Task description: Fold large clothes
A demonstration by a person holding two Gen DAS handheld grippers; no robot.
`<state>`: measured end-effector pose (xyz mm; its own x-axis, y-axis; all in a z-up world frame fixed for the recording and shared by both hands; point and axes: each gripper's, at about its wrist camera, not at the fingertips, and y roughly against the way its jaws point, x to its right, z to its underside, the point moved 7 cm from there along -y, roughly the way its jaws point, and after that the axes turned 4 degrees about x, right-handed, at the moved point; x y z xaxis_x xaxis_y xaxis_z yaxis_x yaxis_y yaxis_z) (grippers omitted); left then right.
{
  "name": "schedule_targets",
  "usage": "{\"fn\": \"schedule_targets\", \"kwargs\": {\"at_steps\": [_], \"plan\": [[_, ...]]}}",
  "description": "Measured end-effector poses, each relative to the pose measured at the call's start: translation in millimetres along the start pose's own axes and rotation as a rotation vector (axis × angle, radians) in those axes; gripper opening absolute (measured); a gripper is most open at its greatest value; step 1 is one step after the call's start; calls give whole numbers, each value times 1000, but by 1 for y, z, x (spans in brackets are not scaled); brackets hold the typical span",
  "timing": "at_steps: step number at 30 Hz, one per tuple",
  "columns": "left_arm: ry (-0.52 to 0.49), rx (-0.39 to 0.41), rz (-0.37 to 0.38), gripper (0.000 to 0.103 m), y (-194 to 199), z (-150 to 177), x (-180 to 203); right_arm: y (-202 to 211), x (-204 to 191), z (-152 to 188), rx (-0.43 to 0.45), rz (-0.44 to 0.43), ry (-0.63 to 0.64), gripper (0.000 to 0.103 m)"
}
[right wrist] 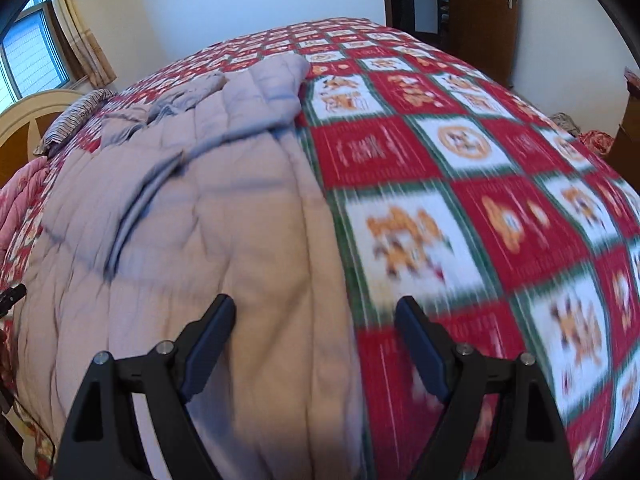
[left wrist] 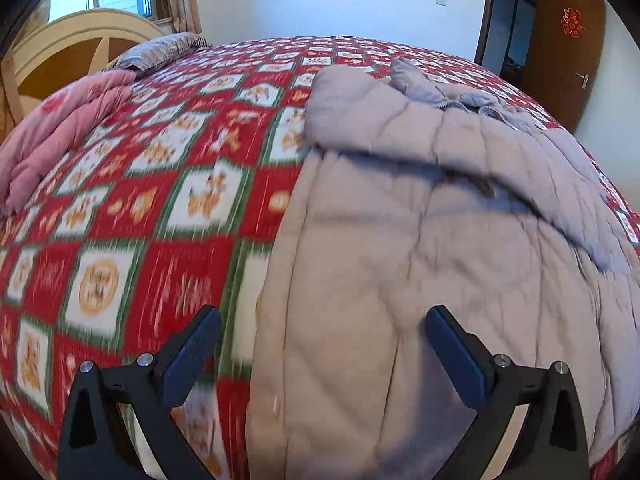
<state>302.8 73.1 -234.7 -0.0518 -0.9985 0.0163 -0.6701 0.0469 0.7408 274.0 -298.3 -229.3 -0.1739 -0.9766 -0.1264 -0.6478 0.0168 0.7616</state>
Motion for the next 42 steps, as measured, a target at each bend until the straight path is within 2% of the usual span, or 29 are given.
{"fn": "schedule_targets", "kwargs": {"at_steps": [8,17,21,23,27,28,30,31,32,33,34,36,37,39,42], "plan": [[55,9,29,102,22,51,-14,31,10,53,3,-22,-39,85],[94,19,46,102,32,74,-16,52,1,85,29,-44,-26,84],[77,18,52,102,34,78,-12,57,-6,97,34,-44,-7,77],[72,14,72,102,34,78,-10,55,-11,103,6,-88,-28,67],[63,19,110,102,36,78,-6,50,-14,109,-6,-101,-44,67],[59,21,114,99,37,78,-5,49,-13,109,-7,-106,-54,67],[49,17,116,79,41,78,-1,51,-13,109,-6,-115,-59,57],[36,13,107,76,43,78,0,52,-13,109,-2,-127,-62,44],[16,11,98,67,47,77,3,56,-14,108,3,-144,-66,34],[4,13,91,56,49,77,3,58,-15,108,11,-147,-66,29],[-11,19,79,50,53,77,3,61,-16,107,21,-145,-59,22],[-32,33,65,21,60,75,0,66,-19,105,41,-145,-45,17],[-33,39,81,14,63,74,-1,69,-20,104,49,-149,-42,15],[-10,57,127,10,73,69,-4,73,-22,103,58,-162,-48,14],[-25,112,152,8,90,59,-4,82,-24,99,80,-178,-52,13]]}}
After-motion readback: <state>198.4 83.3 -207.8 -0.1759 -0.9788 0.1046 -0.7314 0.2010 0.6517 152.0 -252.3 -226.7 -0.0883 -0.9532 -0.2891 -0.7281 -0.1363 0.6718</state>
